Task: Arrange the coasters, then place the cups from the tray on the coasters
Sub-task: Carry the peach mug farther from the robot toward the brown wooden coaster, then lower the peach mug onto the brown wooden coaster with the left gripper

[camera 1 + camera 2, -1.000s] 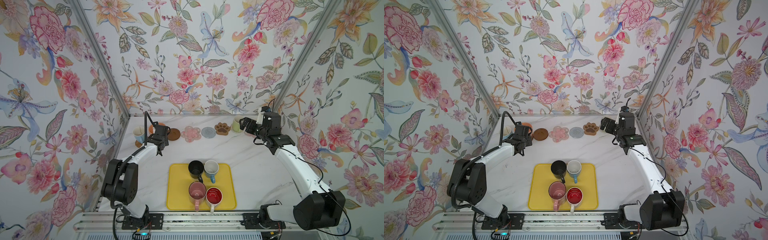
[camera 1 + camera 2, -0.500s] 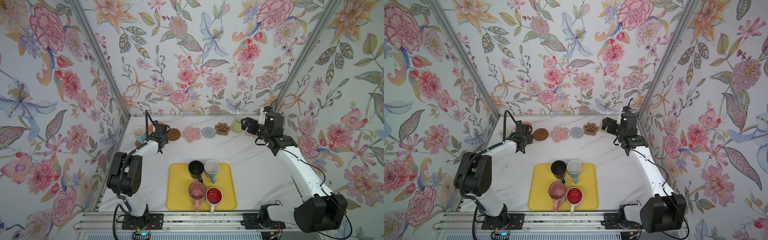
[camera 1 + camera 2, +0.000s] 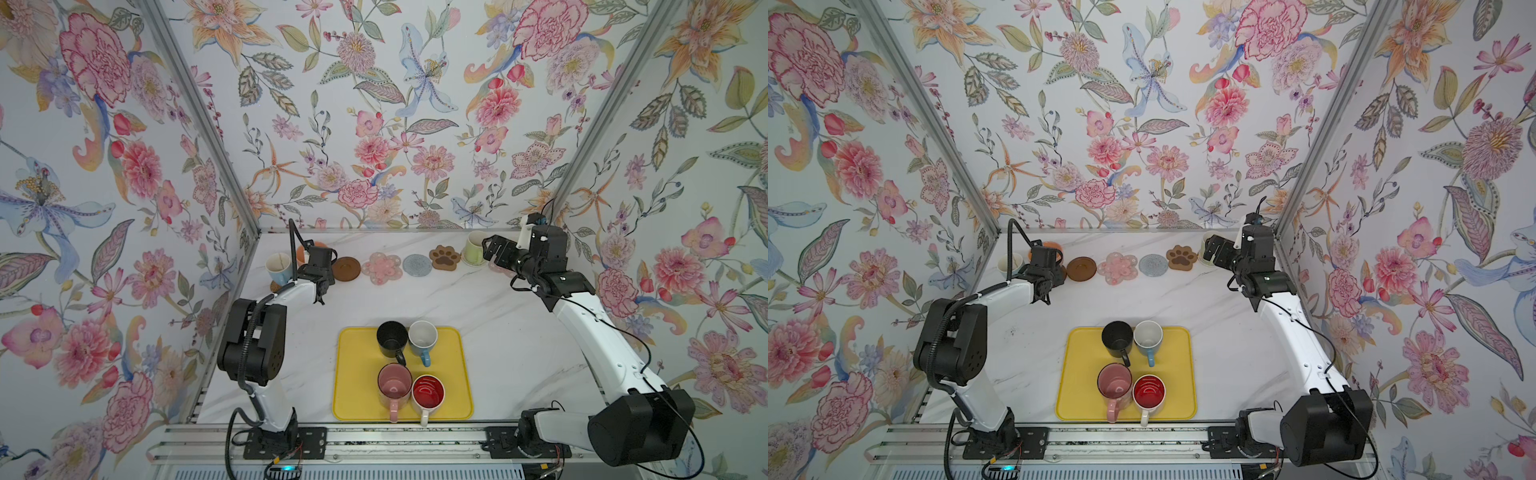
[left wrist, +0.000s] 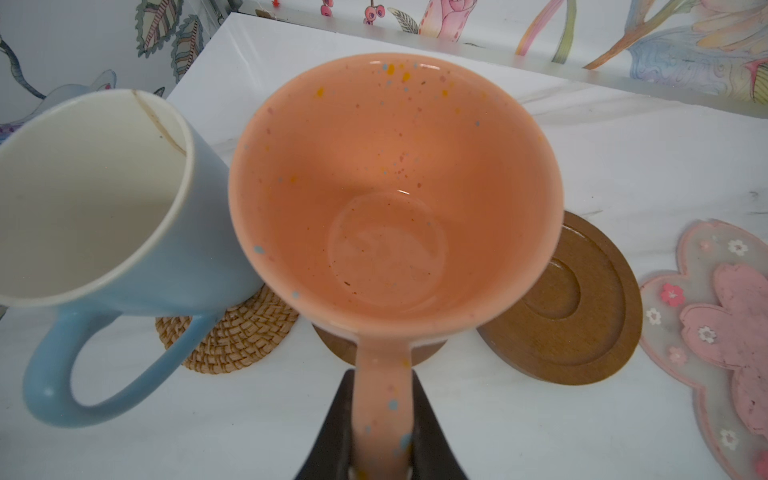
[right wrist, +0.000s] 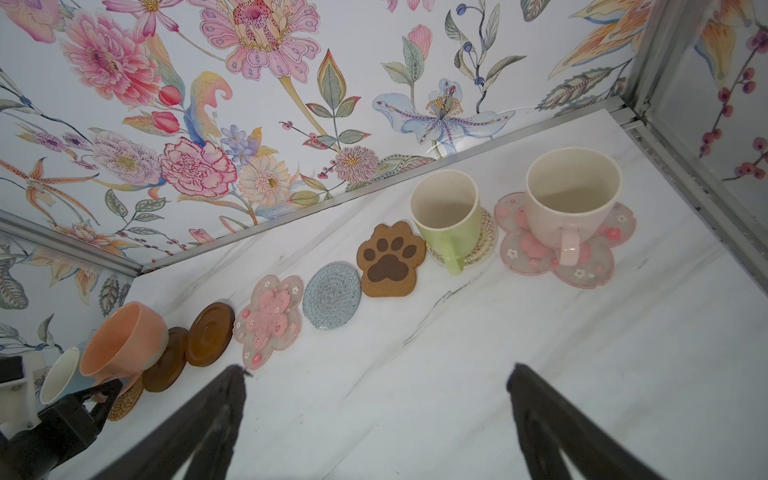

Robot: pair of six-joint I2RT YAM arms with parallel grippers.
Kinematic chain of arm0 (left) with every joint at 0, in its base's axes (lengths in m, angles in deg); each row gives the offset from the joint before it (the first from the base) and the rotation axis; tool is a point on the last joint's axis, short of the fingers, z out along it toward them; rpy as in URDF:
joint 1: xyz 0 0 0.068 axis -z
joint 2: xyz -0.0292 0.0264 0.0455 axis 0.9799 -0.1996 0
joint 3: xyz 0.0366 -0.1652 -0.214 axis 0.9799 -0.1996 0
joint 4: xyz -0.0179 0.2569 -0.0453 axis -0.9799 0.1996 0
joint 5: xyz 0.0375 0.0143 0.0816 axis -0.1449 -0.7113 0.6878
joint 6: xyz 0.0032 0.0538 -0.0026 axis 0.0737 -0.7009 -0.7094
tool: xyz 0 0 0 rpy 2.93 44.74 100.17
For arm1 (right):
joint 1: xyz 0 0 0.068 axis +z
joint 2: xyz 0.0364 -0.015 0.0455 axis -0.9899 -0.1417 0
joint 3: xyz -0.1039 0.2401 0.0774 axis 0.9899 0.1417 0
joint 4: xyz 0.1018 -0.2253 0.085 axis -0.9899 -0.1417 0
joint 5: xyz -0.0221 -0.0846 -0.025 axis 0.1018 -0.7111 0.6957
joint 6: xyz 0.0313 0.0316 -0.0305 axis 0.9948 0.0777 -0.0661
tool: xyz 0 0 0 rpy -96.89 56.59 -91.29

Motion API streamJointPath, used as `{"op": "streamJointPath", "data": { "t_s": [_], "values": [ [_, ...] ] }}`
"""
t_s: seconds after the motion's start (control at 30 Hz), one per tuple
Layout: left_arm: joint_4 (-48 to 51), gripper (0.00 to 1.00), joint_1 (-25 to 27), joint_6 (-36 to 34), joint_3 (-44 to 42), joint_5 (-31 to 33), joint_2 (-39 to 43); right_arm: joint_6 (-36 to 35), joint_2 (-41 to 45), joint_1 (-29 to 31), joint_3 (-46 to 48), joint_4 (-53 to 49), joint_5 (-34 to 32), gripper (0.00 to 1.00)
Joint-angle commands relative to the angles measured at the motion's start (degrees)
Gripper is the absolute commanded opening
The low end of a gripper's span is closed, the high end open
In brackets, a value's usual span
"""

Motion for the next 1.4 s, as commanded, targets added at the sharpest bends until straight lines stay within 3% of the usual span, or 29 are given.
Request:
{"op": "streamJointPath", "data": {
  "t_s": [0.0, 1.37],
  "values": [
    [-6.68, 0.00, -0.69, -1.02, 3.10, 1.93, 0.26, -0.92, 0.71, -0.51, 0.07, -1.03, 0.05, 0.99],
    [-8.59, 0.00, -1.96, 0.13, 2.74, -0.18, -3.61, -0.62, -0.61, -0.66, -1.87, -1.58, 0.53, 0.99]
  ]
}}
